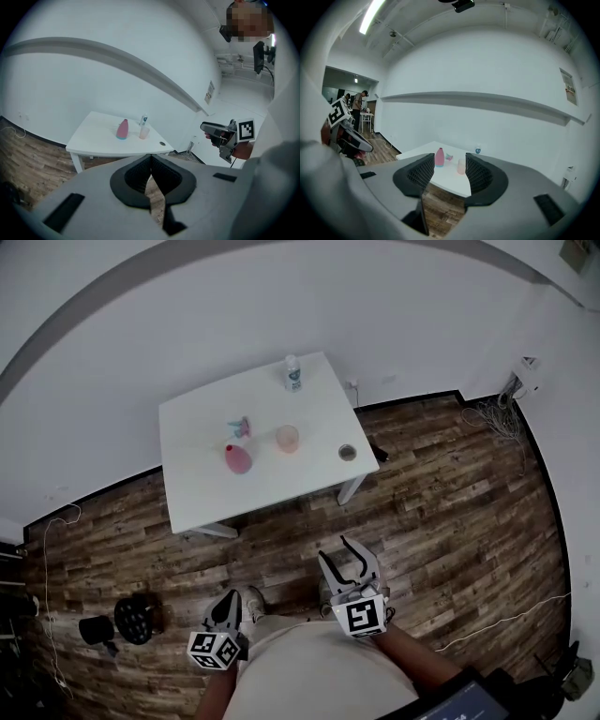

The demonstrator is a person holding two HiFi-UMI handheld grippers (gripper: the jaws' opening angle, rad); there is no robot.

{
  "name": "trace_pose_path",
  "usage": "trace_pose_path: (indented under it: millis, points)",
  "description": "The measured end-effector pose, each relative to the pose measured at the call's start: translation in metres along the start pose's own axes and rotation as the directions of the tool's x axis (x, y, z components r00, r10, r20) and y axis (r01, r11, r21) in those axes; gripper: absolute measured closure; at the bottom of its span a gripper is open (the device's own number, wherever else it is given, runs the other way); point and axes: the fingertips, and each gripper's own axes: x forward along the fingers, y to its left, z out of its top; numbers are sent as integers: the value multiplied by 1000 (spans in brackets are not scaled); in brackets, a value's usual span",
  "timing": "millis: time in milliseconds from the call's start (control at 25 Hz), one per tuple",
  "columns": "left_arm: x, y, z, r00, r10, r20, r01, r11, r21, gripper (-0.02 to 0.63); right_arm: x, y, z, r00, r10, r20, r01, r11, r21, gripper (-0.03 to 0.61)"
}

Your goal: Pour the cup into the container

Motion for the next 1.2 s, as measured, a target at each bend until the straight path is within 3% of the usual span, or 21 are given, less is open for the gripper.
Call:
trace_pose_path:
  millis: [280, 600, 920, 1200]
  points:
    - [-52, 105, 48, 998, 41, 56, -41, 999, -7, 602, 55, 88, 42, 1000, 3, 1, -3, 1000, 11, 390]
    - [-96, 198, 95, 993, 10, 119, -12, 1000, 16, 601, 92, 180, 85, 1000, 3, 10, -3, 1000, 1, 390]
    - [-107, 239, 99, 992, -52, 113, 45, 997, 62, 601, 110, 256, 85, 1000, -11, -3, 10, 1000, -4, 390]
    - [-113, 244, 105, 989, -114, 99, 106, 991, 87, 602, 118, 289, 87, 1000, -8, -18, 8, 1000, -15, 390]
